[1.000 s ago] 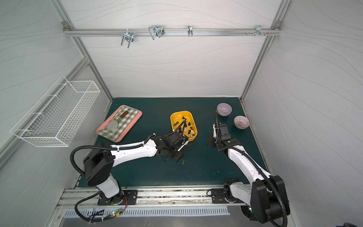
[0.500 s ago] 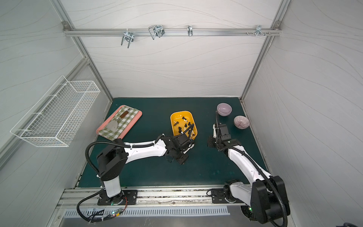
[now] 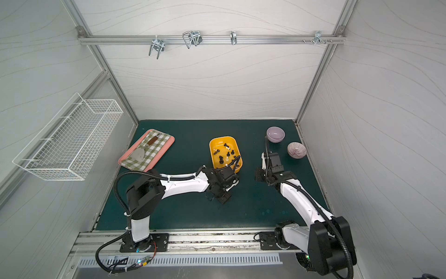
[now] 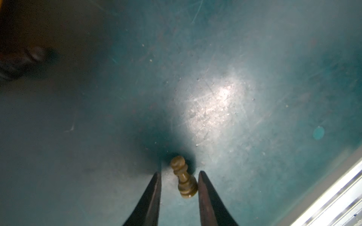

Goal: Put the chess pieces into the storage box
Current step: Pick up the chess piece at the center of the board.

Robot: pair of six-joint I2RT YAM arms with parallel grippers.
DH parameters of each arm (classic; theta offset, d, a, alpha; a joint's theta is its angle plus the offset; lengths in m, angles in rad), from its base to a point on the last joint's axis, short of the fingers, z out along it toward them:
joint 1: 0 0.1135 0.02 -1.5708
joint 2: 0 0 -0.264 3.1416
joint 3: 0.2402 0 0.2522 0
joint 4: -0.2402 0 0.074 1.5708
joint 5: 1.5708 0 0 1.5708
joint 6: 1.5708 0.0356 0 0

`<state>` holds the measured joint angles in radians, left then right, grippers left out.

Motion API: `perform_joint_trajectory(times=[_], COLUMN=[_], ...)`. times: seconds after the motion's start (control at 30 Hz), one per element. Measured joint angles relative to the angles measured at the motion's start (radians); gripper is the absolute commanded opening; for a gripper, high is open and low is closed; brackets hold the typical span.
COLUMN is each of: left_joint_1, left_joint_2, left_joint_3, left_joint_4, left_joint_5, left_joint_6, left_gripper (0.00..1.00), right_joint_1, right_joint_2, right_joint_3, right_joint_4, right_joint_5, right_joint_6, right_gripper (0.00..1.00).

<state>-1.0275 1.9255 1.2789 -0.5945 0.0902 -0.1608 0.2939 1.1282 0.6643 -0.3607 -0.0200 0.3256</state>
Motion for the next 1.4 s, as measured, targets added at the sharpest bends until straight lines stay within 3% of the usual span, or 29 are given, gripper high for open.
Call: perform_joint_trajectory(times=[0.4,0.73,1.4], left_joint_1=[-0.003,-0.004,-0.010], left_joint_2=[0.016,0.017,0.003], left_joint_3=[0.000,0.000,0.000], left_joint_4=[0.000,-0.001,-0.008], left_joint_5=[0.002,-0.002,-0.008], left_joint_6=[0.006,0.027,0.071], left_gripper=[0.30,0.17,0.17], right_joint_1=[0.000,0.000,0.000], right_joint_2=[-0.015,-0.038,-0.080], right_joint_3=[0.000,-0.009,-0.009], right_joint_4=[-0.014,-0.023,-0.074], right_joint_5=[0.001,0.005,0.027], right_joint_6=[0.001,0.015,0.016], right_gripper=[0.21,0.21,0.21])
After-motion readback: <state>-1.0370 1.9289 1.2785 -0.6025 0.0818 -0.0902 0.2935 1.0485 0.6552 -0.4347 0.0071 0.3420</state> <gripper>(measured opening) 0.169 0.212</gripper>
